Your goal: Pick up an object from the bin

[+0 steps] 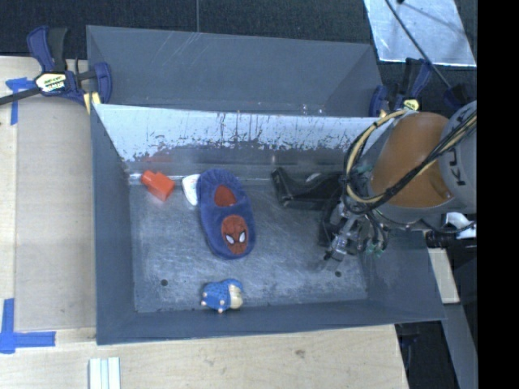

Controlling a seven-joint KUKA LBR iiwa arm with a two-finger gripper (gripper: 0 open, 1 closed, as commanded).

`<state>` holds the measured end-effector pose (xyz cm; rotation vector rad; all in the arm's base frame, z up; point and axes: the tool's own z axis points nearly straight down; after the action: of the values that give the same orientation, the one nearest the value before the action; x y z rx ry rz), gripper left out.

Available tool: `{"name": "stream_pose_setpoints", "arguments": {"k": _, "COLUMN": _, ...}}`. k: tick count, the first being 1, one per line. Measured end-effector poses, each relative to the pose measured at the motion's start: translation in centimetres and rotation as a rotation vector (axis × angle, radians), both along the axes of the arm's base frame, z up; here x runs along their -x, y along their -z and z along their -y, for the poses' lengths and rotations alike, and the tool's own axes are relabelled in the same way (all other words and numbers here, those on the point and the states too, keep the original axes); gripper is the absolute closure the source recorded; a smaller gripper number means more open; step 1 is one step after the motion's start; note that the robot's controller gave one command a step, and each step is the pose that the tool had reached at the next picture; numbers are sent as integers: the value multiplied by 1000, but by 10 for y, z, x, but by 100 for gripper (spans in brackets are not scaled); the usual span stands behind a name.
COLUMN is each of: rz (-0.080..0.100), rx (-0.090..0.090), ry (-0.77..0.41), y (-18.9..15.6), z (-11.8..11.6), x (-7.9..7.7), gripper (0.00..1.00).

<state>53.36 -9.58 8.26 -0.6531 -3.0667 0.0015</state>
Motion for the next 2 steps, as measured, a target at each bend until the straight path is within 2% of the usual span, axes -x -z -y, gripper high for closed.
{"name": "stream_pose_setpoints", "arguments": {"k": 1, "rz": 3, "rx": -1, "ry": -13, "y": 12, "z": 39, "x": 0, "gripper": 0}}
{"name": "stream_pose_setpoints", "arguments": {"k": 2, "rz": 9, "rx": 1, "ry": -14, "y": 11, "z": 38, "x": -2, "gripper": 100}}
